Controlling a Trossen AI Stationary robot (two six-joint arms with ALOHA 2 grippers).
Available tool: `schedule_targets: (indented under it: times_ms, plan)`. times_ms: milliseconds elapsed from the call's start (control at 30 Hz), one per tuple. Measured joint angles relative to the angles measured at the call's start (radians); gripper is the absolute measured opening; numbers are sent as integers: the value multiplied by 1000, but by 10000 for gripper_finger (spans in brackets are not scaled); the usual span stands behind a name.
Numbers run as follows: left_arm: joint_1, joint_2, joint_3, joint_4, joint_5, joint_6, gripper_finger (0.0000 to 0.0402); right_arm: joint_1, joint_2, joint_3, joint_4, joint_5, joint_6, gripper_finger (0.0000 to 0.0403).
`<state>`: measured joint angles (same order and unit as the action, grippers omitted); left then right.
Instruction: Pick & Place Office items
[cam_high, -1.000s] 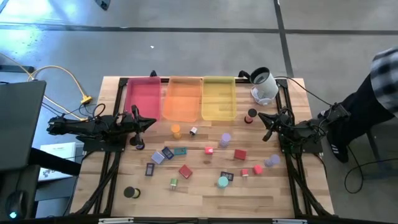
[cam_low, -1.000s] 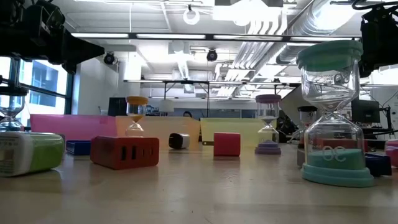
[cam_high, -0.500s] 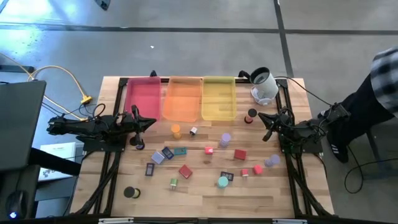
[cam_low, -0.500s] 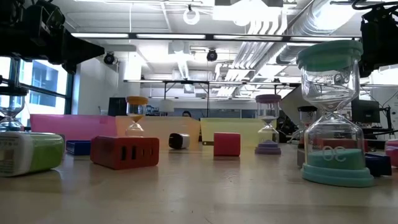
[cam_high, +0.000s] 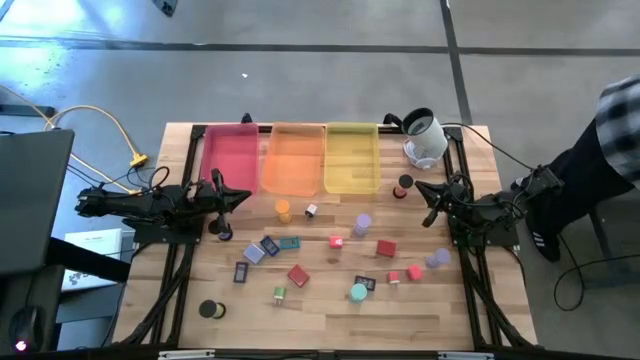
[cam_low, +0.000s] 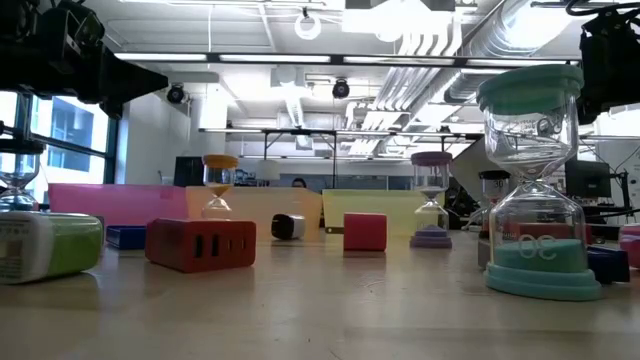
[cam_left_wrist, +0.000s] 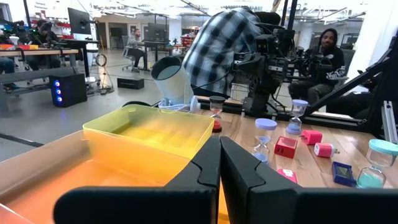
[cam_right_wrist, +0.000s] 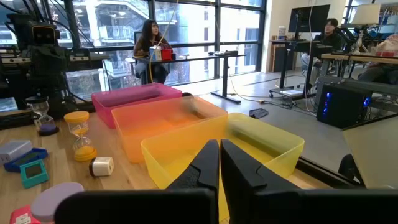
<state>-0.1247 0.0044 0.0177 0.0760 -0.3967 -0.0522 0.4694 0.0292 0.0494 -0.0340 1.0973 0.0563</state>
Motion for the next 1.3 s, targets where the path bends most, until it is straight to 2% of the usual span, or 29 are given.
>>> schedule_targets:
  times_ms: [800,867,1000,1167,1300]
  plan:
    - [0,0,0,0,0,0,1,0,0,0,4,-1,0,4]
    - [0,0,0,0,0,0,1,0,0,0,26,-10,3,4]
    - [0,0,0,1,0,-17,1,0,0,0,41,-95,36,4]
    - [0,0,0,1,0,-83,1,-2,0,0,51,-27,28,4]
    - [0,0,0,2,0,-87,1,-2,0,0,48,-34,53,4]
